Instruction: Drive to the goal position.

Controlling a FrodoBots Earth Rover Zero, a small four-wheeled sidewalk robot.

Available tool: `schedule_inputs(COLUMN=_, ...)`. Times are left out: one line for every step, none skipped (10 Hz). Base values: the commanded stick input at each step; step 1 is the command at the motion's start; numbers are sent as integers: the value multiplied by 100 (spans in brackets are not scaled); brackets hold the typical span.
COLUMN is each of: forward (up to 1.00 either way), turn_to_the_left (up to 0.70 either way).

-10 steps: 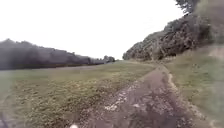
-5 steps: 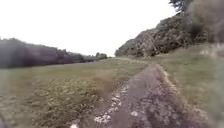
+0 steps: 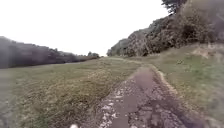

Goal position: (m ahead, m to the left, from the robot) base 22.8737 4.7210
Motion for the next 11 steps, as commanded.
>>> schedule_inputs(forward=70, turn_to_the_left=-28)
schedule_inputs(forward=70, turn_to_the_left=-28)
schedule_inputs(forward=70, turn_to_the_left=-28)
schedule_inputs(forward=70, turn_to_the_left=-28)
schedule_inputs(forward=70, turn_to_the_left=-28)
schedule_inputs(forward=70, turn_to_the_left=-28)
schedule_inputs(forward=70, turn_to_the_left=-28)
schedule_inputs(forward=70, turn_to_the_left=-28)
schedule_inputs(forward=70, turn_to_the_left=-28)
schedule_inputs(forward=70, turn_to_the_left=-28)
schedule_inputs(forward=70, turn_to_the_left=-28)
